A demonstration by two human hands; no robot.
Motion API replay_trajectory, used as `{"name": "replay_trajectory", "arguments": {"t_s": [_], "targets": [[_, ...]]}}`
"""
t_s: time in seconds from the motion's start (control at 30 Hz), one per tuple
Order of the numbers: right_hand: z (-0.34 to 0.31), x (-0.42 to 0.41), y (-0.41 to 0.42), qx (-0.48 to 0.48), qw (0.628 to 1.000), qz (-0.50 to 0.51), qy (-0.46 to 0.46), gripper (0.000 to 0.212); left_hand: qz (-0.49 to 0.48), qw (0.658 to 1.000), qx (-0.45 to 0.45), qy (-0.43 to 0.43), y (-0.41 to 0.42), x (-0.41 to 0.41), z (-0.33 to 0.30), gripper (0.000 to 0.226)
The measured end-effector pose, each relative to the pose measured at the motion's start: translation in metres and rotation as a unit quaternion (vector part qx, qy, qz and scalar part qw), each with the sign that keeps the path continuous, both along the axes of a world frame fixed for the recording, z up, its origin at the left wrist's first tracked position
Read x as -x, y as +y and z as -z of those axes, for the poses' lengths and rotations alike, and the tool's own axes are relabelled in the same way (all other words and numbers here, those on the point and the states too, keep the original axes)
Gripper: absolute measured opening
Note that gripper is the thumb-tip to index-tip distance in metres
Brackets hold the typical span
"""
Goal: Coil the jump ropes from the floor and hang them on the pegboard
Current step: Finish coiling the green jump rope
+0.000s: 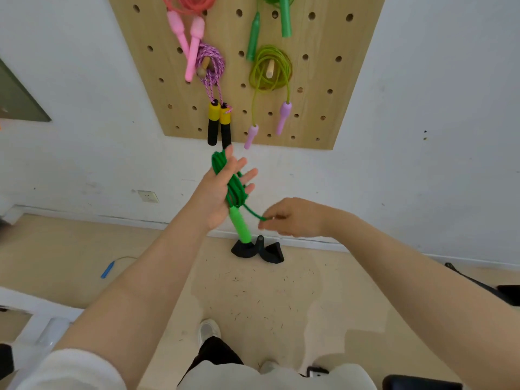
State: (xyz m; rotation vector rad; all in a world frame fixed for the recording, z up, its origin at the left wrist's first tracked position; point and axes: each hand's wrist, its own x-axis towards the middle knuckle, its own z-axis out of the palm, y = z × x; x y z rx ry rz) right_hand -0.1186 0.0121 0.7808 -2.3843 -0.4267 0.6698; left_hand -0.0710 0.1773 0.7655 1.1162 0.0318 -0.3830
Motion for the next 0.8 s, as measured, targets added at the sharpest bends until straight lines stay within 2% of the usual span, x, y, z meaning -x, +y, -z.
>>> {"name": "replay_trajectory", "arguments": {"t_s": [0.07, 0.13, 0.23, 0.3, 0.37, 0.43, 0.5, 0.63, 0.73, 0.8], "targets": [[-0.007, 0.001, -0.004, 0.004, 0.999, -0.035, -0.014, 0.027, 0.009, 0.994, -0.106, 0.006, 0.008, -0.003, 0.013, 0.053], [-0.019, -0.002, -0.005, -0.02, 0.998, -0.037, -0.037, 0.024, 0.065, 0.98, -0.187, 0.002, 0.008, 0.003, 0.019, 0.053], [-0.034, -0.013, -0.011, -0.103, 0.991, 0.027, -0.076, 0.011, 0.181, 0.948, -0.262, -0.023, -0.003, 0.021, 0.011, 0.046], [-0.037, -0.021, -0.017, -0.16, 0.979, 0.085, -0.096, 0.011, 0.24, 0.949, -0.202, -0.01, -0.01, 0.031, -0.001, 0.05], [-0.034, -0.024, -0.022, -0.22, 0.962, 0.125, -0.098, 0.016, 0.274, 0.956, -0.104, 0.011, -0.012, 0.034, -0.011, 0.063], [-0.027, -0.026, -0.02, -0.264, 0.944, 0.158, -0.119, 0.021, 0.284, 0.958, -0.024, 0.034, -0.011, 0.032, -0.017, 0.071], [-0.02, -0.027, -0.014, -0.277, 0.934, 0.188, -0.123, 0.019, 0.274, 0.96, 0.02, 0.057, -0.01, 0.028, -0.021, 0.068], [-0.007, -0.024, -0.007, -0.325, 0.932, 0.153, 0.049, 0.032, 0.223, 0.969, 0.056, 0.092, -0.009, 0.025, -0.022, 0.056], [-0.004, -0.022, -0.002, -0.357, 0.919, 0.158, 0.056, 0.024, 0.135, 0.979, 0.083, 0.127, -0.009, 0.022, -0.022, 0.055], [0.0, -0.024, 0.001, -0.359, 0.906, 0.213, 0.068, 0.023, 0.056, 0.991, 0.022, 0.123, -0.012, 0.016, -0.022, 0.053]]}}
